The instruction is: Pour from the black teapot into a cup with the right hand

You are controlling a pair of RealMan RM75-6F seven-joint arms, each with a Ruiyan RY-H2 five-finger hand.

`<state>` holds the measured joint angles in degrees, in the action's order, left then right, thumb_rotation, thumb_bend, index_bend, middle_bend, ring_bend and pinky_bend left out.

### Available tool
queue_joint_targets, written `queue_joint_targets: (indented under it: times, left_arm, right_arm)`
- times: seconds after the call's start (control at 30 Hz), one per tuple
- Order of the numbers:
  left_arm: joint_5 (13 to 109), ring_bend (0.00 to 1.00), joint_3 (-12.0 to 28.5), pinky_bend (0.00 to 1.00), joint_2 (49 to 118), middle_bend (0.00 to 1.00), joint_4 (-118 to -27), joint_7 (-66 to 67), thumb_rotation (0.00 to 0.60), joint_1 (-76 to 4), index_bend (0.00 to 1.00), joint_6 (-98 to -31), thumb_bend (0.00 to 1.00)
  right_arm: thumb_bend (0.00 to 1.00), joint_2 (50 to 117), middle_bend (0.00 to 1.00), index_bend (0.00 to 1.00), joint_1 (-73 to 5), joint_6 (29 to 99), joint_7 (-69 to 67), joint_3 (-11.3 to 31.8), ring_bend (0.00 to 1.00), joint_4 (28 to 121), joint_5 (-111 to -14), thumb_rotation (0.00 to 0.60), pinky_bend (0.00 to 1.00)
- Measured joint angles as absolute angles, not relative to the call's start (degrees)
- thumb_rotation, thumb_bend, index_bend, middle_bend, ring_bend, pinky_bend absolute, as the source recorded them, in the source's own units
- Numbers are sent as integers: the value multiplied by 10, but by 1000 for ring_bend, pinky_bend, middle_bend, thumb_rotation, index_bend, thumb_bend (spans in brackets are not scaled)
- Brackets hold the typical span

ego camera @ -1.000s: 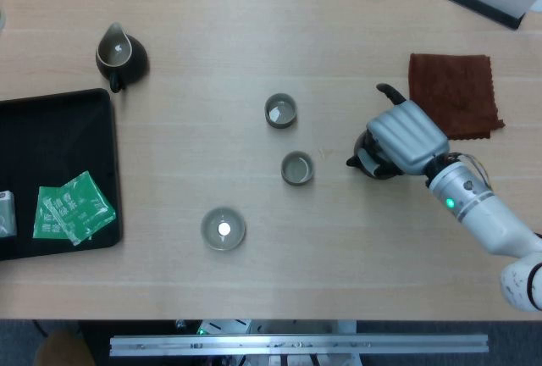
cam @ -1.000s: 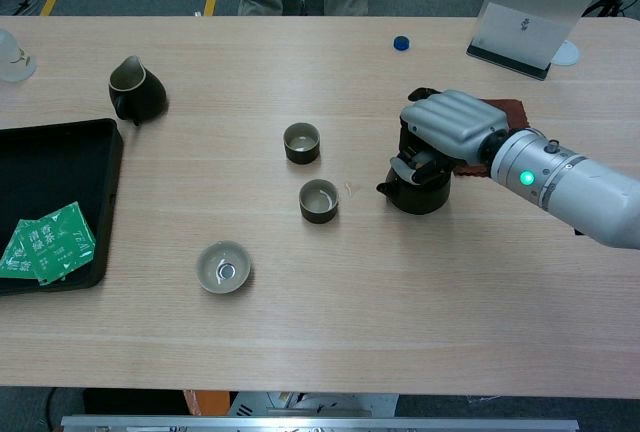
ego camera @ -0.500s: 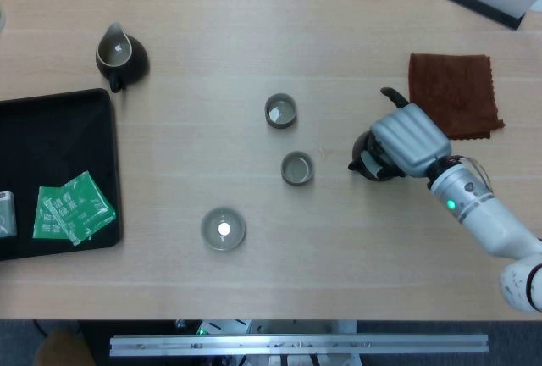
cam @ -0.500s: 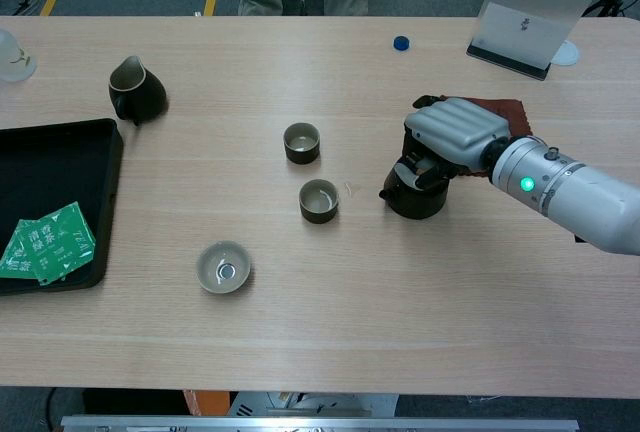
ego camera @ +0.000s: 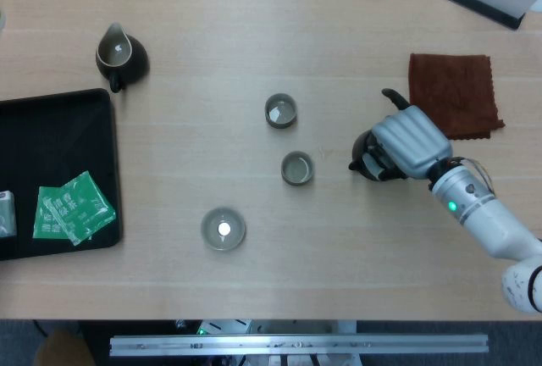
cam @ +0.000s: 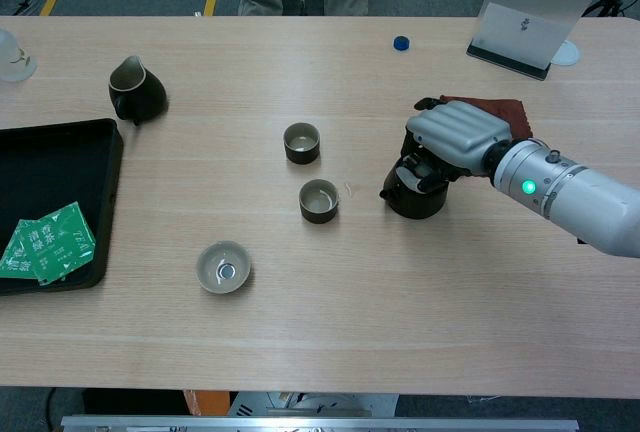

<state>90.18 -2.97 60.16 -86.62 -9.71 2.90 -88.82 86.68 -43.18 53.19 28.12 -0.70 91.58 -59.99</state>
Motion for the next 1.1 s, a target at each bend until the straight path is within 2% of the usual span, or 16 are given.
queue_joint_targets:
  times: [0.23,0.37,0.47,0.7,0.87,0.93,1.1]
  left_arm:
    - [903,8,-29,45,601,180,-869,-95,600,26,132,-886,380]
    - [903,8,-28,45,600,180,-870,-93,600,24,132,-884,380]
    - [904,8,-27,45,599,179,-871,-92,600,22,131,-884,379]
    - [907,8,-24,45,595,180,-876,-88,600,14,132,-880,379]
    - [912,8,-24,45,593,180,-881,-84,600,8,132,-876,380]
    - [916,8,-24,45,593,180,-883,-82,600,6,132,-875,379]
    - [932,7,-24,45,597,178,-888,-73,600,1,132,-881,379]
  right_arm:
    - [403,852,380,553,-427,530,269,-1,335,925,-610,413,41]
    - [402,843,246,375,-423,533,269,2,220,934,-612,410,27]
    - [402,837,194,303,-419,544,269,5,195,941,-616,410,27]
    - [404,814,186,294,-394,599,260,13,189,966,-640,417,26]
    - [405,789,215,294,-359,664,258,13,189,993,-663,543,26]
    - [405,781,228,294,-345,690,259,12,189,1001,-671,575,26]
    - [405,743,251,294,-277,786,257,-5,189,1039,-699,588,25]
